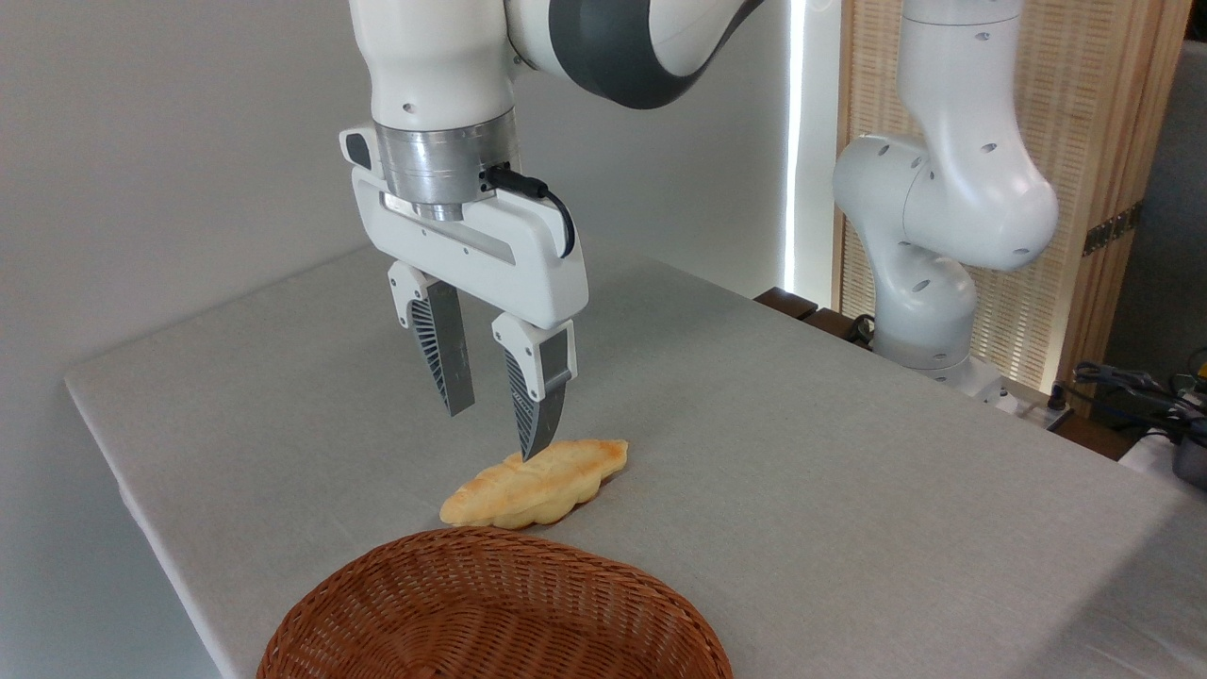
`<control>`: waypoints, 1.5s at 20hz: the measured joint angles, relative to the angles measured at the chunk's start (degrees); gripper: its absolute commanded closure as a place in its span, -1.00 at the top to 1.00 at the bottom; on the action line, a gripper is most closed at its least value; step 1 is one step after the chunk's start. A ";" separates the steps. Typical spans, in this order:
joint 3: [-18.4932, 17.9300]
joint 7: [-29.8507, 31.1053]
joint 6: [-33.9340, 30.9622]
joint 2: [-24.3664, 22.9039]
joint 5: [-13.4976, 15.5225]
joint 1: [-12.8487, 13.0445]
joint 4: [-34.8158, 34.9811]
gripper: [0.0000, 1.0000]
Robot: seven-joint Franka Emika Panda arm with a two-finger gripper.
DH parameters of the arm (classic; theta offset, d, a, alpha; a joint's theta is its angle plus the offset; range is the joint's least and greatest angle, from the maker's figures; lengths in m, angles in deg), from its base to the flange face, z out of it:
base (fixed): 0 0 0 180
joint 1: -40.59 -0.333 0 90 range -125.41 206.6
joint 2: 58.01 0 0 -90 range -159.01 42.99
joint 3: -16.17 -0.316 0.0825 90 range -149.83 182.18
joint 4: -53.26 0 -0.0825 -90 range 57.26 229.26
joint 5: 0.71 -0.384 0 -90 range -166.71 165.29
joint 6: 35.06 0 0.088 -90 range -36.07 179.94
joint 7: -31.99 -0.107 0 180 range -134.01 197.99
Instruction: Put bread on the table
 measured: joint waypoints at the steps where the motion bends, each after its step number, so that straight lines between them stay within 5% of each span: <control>1: 0.05 0.00 0.00 0.02 0.01 0.00 0.00 1.00; 30: -1.06 -0.03 0.05 -0.02 0.33 -0.55 -1.77 1.00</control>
